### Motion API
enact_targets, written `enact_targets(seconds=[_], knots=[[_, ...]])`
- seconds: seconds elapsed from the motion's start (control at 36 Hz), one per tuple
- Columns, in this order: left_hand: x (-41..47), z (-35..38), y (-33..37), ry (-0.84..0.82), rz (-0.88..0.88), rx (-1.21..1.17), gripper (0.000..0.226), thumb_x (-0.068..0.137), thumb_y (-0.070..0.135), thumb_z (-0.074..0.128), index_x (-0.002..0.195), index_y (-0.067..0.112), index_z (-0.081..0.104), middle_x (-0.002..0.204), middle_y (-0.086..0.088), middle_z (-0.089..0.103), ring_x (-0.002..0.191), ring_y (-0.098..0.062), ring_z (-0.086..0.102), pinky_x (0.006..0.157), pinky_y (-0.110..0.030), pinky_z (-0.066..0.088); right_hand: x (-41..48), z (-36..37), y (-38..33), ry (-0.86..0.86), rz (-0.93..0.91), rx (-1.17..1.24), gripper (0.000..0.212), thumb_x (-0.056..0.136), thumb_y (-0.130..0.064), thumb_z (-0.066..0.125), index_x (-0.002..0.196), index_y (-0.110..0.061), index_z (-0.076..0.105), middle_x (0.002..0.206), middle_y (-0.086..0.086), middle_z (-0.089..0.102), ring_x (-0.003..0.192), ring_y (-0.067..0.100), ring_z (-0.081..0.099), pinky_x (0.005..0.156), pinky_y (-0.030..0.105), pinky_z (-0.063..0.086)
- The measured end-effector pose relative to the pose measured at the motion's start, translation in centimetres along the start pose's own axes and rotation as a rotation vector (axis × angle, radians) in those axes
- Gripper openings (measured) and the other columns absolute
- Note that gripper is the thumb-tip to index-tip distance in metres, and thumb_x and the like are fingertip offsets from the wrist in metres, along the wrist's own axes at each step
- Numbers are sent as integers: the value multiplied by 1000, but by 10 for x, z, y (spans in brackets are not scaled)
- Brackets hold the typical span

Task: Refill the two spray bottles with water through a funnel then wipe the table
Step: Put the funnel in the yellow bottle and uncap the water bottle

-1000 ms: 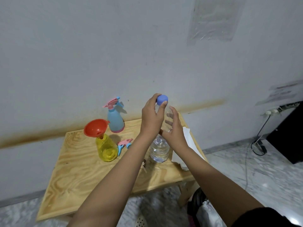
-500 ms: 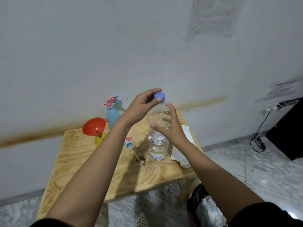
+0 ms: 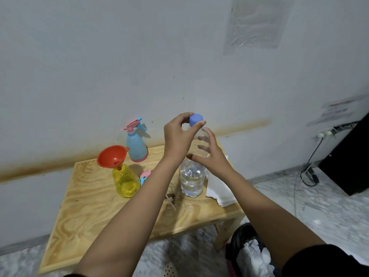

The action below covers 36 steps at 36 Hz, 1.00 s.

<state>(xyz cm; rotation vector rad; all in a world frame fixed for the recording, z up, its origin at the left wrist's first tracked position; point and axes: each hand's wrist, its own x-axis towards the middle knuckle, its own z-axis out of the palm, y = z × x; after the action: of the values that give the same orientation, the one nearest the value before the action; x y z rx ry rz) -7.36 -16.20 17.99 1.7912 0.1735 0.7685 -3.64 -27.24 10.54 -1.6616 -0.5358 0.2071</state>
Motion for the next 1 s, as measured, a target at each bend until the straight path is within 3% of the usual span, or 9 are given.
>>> enact_targets(seconds=[0.11, 0.17, 0.33, 0.42, 0.53, 0.61, 0.69, 0.81, 1.0], knots=[[-3, 4, 2, 68, -22, -34, 29, 72, 23, 81, 96, 15, 69, 84, 14, 65, 76, 12, 58, 75, -10, 46, 0, -1, -2, -13, -9, -18, 90, 72, -16, 80, 141, -28, 23, 143, 5, 36, 131, 19, 40, 106, 32, 40], [-1, 2, 0, 18, -55, -77, 28, 73, 21, 80, 97, 14, 66, 86, 12, 65, 77, 7, 58, 77, -13, 48, 0, -1, -1, -21, -21, -31, 89, 73, -17, 80, 140, -28, 23, 145, 1, 33, 132, 16, 37, 106, 32, 40], [15, -26, 0, -517, -136, -126, 34, 95, 15, 53, 129, 13, 49, 117, 5, 61, 102, 10, 58, 87, -10, 43, -1, -3, -5, -69, 55, -10, 85, 73, -21, 79, 130, -47, 22, 139, 4, 34, 123, 22, 47, 90, 26, 44], [22, -33, 4, -592, -127, -79, 34, 98, 14, 48, 131, 11, 48, 118, 4, 60, 99, 14, 56, 83, -5, 41, -1, -4, -6, -75, 58, -20, 85, 73, -20, 79, 129, -47, 22, 139, 6, 34, 123, 23, 47, 91, 27, 43], [18, -26, 3, -497, -75, 3, 29, 96, 16, 52, 125, 13, 54, 118, -2, 61, 107, -6, 57, 93, -16, 44, -1, -4, -7, -65, 74, -17, 85, 73, -21, 79, 129, -48, 22, 141, 4, 35, 124, 22, 46, 93, 33, 47], [11, -16, -2, -366, -48, 49, 24, 95, 19, 55, 118, 18, 57, 106, 1, 62, 93, -11, 57, 87, -24, 46, -2, -4, -7, -62, 73, -24, 85, 73, -20, 79, 130, -47, 22, 141, 4, 35, 124, 22, 46, 92, 31, 45], [2, -8, -1, -237, -19, 75, 27, 93, 20, 57, 119, 13, 58, 98, 3, 61, 79, -5, 55, 75, -13, 42, -3, -3, -9, -57, 75, -28, 85, 73, -18, 79, 130, -45, 22, 141, 5, 35, 123, 23, 46, 94, 32, 44], [-8, 3, 1, -73, 11, 64, 26, 91, 18, 60, 116, 9, 61, 97, 2, 62, 81, -6, 54, 71, -5, 38, -4, -1, -11, -45, 72, -34, 88, 71, -19, 81, 134, -38, 23, 141, 7, 35, 127, 24, 44, 101, 36, 43], [-14, 15, 11, 164, -61, -71, 24, 76, 18, 77, 95, 12, 65, 90, 4, 65, 86, -9, 61, 78, -12, 46, -9, 5, -15, -28, 77, -42, 98, 53, -47, 75, 135, -39, 21, 141, 7, 34, 130, 25, 43, 104, 49, 42]])
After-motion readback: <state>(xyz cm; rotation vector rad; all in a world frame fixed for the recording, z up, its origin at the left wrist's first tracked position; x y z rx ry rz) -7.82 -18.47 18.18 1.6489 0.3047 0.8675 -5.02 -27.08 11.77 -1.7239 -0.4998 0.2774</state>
